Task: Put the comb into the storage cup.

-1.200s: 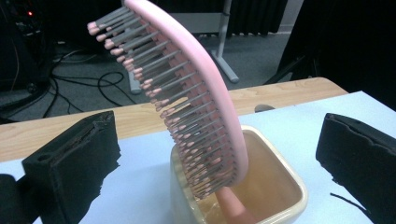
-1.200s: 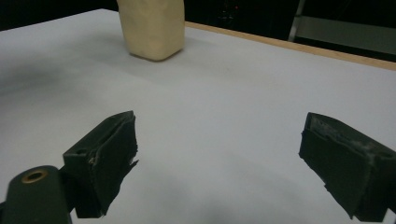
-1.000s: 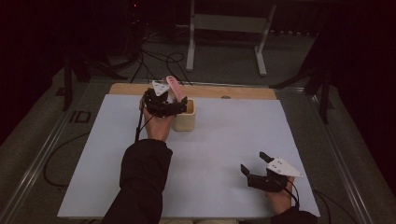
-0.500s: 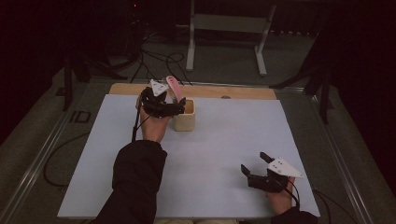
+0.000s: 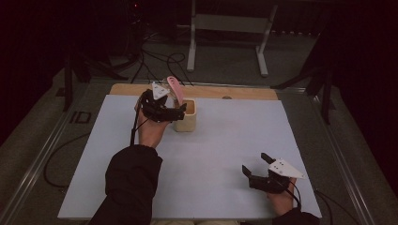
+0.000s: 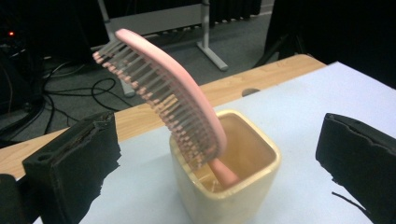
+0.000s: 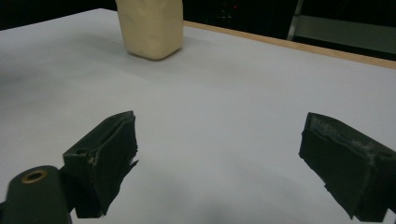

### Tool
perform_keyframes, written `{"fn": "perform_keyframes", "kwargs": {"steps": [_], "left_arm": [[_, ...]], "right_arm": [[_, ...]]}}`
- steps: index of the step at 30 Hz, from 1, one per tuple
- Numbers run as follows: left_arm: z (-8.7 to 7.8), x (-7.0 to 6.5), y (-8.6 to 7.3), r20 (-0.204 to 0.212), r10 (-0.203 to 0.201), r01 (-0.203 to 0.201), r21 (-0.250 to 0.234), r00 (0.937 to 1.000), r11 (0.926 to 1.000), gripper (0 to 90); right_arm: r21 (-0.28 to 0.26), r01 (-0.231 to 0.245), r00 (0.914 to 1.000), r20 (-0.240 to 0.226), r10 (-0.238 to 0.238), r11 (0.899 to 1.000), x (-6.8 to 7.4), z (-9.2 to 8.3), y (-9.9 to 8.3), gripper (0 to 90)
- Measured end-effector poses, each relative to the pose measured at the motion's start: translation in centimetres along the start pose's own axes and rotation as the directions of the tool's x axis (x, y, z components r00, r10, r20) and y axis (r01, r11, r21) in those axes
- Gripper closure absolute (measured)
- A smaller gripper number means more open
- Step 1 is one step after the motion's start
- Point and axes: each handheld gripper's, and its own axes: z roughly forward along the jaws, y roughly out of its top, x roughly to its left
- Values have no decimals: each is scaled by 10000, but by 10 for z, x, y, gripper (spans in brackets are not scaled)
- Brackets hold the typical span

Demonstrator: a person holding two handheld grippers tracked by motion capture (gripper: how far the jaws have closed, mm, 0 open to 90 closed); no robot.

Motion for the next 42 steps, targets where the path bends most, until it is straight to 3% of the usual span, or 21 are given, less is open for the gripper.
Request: {"fn": "perform_keyframes", "kwargs": {"steps": [13,22,25,30,41,42], "left_arm": [[-23,0,-15,145,530,-526,-257,9985,9983,0],[-41,10,-29,324,407,-392,-439,9986,9983,0],[-45,11,-34,199,473,-462,-511,9987,9976,0],[-52,15,-54,272,283,-266,-602,9992,9978,0],[-64,22,-91,129,378,-370,-523,9992,9979,0],[-67,22,-100,103,381,-374,-548,9992,9978,0]], "right_arm": [[8,-9,10000,28,9,10000,0,0,0,111],[-4,30,10000,2,-30,10000,2,-1,0,111],[-11,38,10000,-2,-38,10000,2,-1,0,110],[-47,30,10000,-70,-31,10000,3,-1,-1,110],[39,86,10000,3,-86,10000,4,-2,-1,109],[28,127,9999,-1,-127,9999,3,-2,-1,110]]}}
